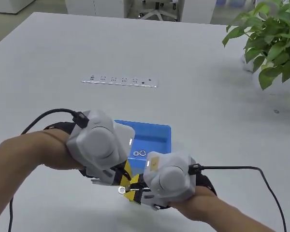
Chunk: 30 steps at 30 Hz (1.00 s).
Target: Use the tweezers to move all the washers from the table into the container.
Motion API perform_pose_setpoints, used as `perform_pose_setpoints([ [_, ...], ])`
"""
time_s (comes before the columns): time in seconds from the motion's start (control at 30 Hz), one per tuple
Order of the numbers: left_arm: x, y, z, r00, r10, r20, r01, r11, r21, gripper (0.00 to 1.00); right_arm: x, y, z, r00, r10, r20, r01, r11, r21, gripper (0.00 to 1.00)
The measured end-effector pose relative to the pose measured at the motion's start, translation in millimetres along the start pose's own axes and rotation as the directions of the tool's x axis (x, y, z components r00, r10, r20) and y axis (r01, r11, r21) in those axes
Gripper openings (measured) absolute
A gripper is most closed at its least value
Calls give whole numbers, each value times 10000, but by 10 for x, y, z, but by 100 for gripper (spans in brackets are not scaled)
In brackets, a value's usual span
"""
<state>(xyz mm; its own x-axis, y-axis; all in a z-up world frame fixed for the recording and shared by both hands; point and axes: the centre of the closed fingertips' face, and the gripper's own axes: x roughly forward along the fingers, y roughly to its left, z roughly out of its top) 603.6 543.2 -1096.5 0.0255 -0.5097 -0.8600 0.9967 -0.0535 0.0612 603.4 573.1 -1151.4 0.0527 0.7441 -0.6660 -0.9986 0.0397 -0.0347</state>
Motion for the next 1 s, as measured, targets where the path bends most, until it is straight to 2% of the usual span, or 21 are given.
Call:
perform_pose_setpoints([
  [0.27,1,-2,7,10000,-36,14,36,10000,6,7,-2,0,-1,10000,35,-20,-35,9998,197,10],
  [0.53,-29,-16,21,10000,-34,-51,34,10000,70,7,-26,6,20,10000,2,-44,-2,10000,52,10],
  [1.0,-191,-23,99,10000,-12,-28,12,10000,91,7,-139,4,158,9999,-67,80,69,9997,-252,10],
])
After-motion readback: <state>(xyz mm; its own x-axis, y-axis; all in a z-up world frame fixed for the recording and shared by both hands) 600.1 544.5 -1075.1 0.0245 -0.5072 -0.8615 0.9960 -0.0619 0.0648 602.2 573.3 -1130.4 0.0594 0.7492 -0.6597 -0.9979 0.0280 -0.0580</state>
